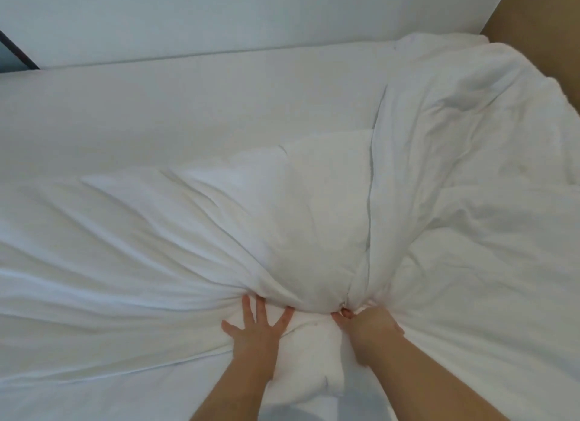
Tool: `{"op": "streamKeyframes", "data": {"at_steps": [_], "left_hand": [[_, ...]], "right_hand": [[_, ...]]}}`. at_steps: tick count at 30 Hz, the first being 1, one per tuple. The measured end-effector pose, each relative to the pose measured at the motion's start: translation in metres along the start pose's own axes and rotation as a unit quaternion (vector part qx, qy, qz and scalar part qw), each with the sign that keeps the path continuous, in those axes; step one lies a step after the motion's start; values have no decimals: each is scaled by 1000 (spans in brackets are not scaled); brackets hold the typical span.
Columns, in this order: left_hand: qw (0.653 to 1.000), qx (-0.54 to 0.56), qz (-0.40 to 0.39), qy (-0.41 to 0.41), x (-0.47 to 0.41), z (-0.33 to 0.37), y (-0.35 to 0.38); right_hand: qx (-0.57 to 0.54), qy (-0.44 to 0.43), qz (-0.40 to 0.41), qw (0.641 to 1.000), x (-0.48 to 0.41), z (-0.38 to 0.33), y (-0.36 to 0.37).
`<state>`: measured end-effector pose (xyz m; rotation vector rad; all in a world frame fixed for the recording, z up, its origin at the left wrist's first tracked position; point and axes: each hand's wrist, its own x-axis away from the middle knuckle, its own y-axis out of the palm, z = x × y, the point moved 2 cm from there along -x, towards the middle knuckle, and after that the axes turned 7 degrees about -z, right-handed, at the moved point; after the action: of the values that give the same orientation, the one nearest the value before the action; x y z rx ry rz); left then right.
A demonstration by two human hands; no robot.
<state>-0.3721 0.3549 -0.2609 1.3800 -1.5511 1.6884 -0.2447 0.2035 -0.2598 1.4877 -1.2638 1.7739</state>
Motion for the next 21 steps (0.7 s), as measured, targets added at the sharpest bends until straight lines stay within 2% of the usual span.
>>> {"op": "streamKeyframes", "data": {"at_steps": [1,2,3,4,11,13,17,21], "left_hand": [[1000,1,-3,1,0,-1,0],[1000,3,-5,2,0,-1,0],[1000,7,-8,4,1,-1,-1],[1000,11,-11,5,1,-1,-2],[999,30,-23,7,3,1,-7],[999,44,-29,6,11,2,-8],[998,69,-4,-10,46,12,1],[988,148,-18,-46,77,44,1]], "right_hand": [[21,-31,-33,999,-5,-4,-2],[34,-22,-11,999,2,-4,-9],[29,1,-41,999,4,-5,-9],[44,15,-38,998,10,-3,-6],[189,-37,-70,979,-5,11,3],[219,-53,-56,973,-2,12,7],[198,-104,18,975,23,27,23],[229,-176,63,955,49,67,15]]}}
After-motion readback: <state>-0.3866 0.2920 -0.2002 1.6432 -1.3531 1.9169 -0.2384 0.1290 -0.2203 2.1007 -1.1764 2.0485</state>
